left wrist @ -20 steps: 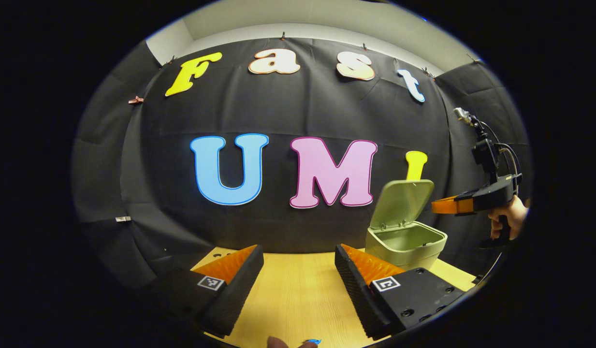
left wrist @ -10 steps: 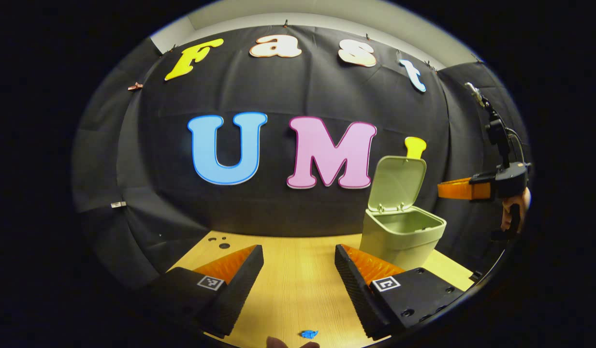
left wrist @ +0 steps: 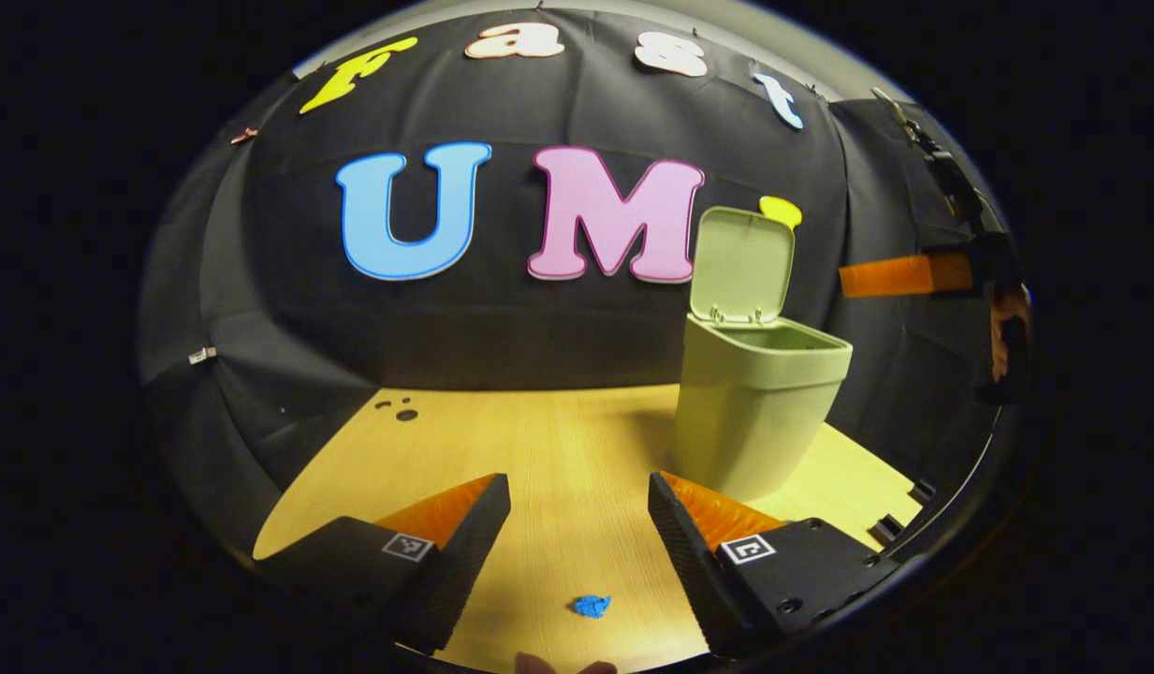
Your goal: Press the lid of the desktop garbage bin to open it, pick up the crumpled paper on the desktop and throw it into the bin, then pick up the pop can on the desktop and drop it into the bin, and finally close the garbage bin lid.
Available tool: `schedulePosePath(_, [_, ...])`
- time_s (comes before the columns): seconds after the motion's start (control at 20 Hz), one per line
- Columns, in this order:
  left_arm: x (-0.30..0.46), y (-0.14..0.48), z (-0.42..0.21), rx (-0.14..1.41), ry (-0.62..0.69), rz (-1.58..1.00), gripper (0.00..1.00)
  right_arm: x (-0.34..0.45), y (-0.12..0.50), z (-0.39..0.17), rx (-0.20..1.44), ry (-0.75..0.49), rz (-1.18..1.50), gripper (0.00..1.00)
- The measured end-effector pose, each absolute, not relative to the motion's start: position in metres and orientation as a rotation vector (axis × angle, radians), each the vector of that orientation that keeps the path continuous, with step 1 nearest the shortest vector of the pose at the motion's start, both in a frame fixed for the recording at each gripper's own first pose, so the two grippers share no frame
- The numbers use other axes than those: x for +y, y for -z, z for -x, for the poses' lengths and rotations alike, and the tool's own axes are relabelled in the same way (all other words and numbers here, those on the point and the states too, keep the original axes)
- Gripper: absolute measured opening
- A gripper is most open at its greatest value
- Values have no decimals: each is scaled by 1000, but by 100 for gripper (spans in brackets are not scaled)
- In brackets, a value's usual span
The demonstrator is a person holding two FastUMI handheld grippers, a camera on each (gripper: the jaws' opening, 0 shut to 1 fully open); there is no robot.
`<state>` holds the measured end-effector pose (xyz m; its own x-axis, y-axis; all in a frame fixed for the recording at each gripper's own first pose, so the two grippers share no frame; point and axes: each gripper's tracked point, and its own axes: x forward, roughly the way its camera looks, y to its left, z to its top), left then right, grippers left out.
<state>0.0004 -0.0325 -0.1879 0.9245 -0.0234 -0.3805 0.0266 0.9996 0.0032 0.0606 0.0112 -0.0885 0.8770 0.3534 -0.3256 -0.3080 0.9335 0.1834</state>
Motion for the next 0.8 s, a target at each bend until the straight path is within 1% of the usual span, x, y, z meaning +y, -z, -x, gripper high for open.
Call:
schedulePosePath(0.25, [-42,252,7,535,61,23,96,7,95,-44,402,-323,-140,14])
schedulePosePath(0.35, [-43,274,12,597,69,20,96,6,96,-38,415,-310,-151,23])
schedulePosePath(0.4, [-43,284,17,631,71,18,95,4,96,-36,416,-302,-153,30])
schedulePosePath(0.6, [-40,323,26,737,51,27,96,-1,99,-26,428,-279,-148,39])
schedulePosePath(0.65, [-38,330,26,755,44,29,96,-4,98,-24,430,-272,-149,43])
schedulePosePath(0.7, [-38,337,26,771,41,30,95,-4,99,-21,434,-267,-153,40])
schedulePosePath(0.8, [-39,349,25,795,40,32,95,-8,101,-16,444,-255,-153,40])
